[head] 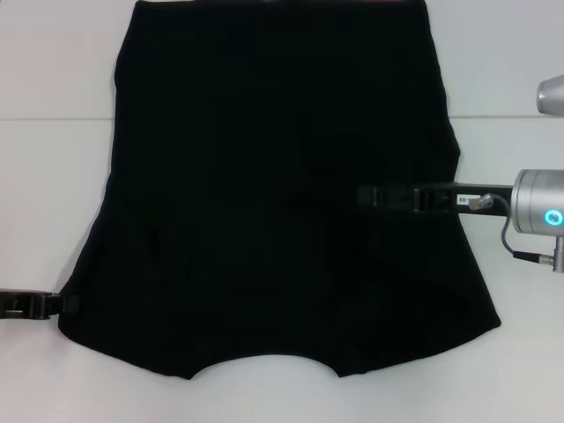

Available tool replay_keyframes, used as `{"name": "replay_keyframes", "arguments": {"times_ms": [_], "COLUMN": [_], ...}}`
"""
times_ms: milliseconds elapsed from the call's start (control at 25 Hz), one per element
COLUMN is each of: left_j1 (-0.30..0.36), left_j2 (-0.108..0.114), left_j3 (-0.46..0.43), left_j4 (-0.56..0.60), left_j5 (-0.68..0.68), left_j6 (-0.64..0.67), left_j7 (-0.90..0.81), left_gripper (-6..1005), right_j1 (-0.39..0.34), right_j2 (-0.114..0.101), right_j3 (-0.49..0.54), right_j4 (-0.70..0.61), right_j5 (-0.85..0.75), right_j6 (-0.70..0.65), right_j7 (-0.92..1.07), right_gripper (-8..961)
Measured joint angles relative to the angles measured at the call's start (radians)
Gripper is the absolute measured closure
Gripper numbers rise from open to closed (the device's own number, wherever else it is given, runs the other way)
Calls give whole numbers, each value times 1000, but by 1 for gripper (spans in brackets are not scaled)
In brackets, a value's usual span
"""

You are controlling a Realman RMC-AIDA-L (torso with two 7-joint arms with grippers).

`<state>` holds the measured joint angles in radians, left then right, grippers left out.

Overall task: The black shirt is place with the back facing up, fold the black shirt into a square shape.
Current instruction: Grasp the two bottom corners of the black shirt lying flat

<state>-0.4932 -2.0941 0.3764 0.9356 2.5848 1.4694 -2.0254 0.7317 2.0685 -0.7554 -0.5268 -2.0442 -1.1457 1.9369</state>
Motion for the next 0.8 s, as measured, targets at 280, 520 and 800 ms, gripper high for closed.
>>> {"name": "replay_keyframes", "arguments": {"times_ms": [280,520,800], "left_j1": [-5,-7,-17], "left_j2": [2,3,1], "left_j3": [-1,0,1], "left_j4": [1,-2,-6], "left_j5": [-2,-14,-28], "left_j6": [0,12,25], "left_j7": [-9,-10,-12], "left_gripper": [941,970,969], "right_j1": [-39,-98,-148], "right_j2": [-47,-117,-183], "right_j3": [3,-6,2], "right_j4": [-1,-2,-2], "right_j5": [-4,-54,-159], "right_j6": [-70,-174,-264], "right_j7": [3,98,225], "right_gripper": [168,168,167]}}
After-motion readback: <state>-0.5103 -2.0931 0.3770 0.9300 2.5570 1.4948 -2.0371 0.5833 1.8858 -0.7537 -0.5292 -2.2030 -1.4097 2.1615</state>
